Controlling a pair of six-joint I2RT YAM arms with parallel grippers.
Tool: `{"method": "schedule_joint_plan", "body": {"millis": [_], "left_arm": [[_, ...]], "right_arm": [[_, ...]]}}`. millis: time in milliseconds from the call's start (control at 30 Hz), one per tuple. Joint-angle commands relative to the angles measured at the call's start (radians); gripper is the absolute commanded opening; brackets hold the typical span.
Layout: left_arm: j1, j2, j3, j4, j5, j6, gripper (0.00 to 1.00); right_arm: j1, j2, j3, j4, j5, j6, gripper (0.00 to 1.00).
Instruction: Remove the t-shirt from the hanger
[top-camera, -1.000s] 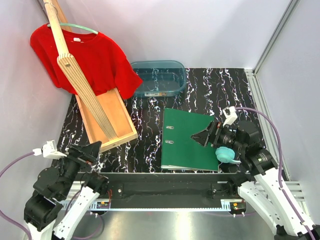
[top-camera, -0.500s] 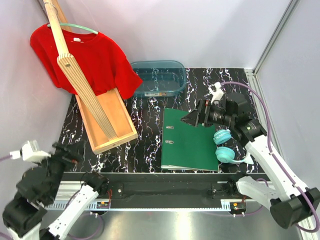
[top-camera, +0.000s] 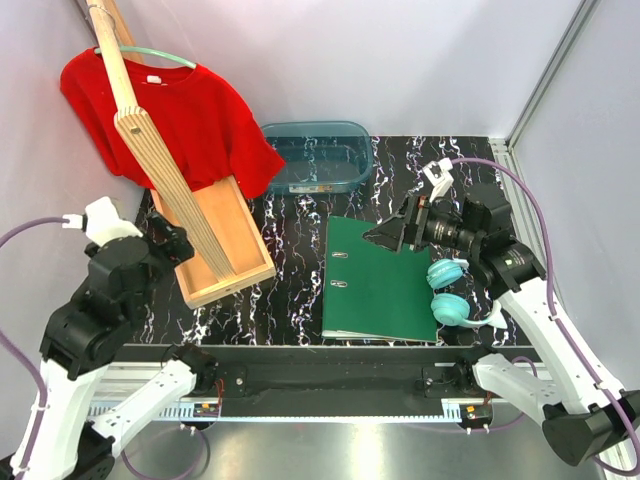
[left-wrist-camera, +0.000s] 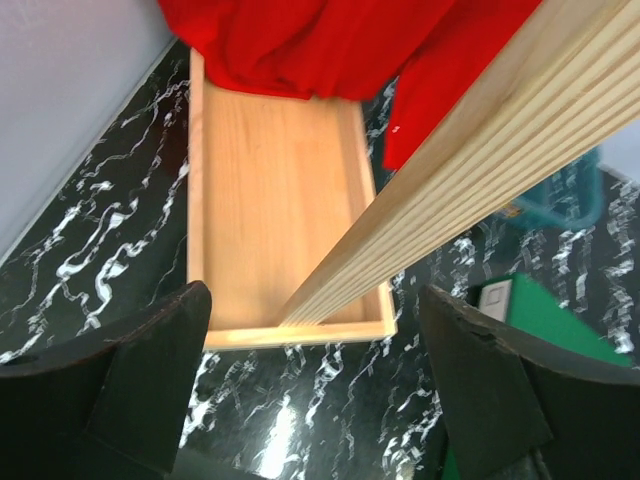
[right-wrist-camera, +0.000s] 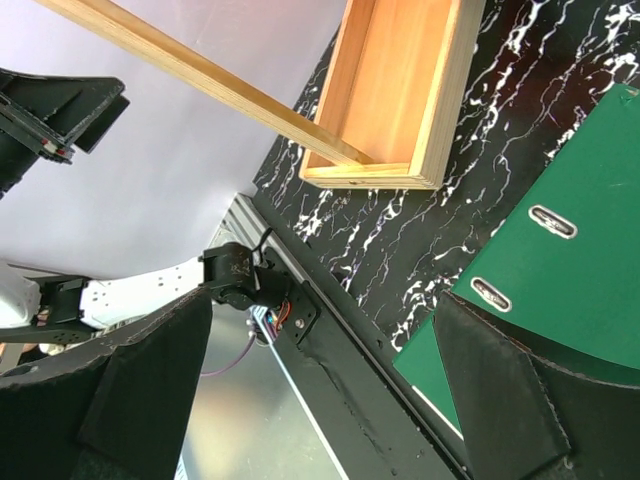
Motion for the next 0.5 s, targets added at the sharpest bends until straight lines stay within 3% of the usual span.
{"method": "schedule_joint_plan", "body": {"millis": [0,200,467], "left_arm": [[-0.003,-0.046,0.047,0.111,0.013,0.018,0.87],[-0.003,-0.034,0.123,0.038,0.059,0.032,0.86],[-0.003,0.090,0.260,-0.206,-0.265,0.063,0.84]], "right_arm": [[-0.005,-0.026,0.022,0.014,-0.038,0.003,1.00],[-0.005,-0.034,0.019,0.006,-0.039,-0.008,1.00],[-0.005,-0.027,0.016,0.007,-0.053,-0.031,1.00]]}}
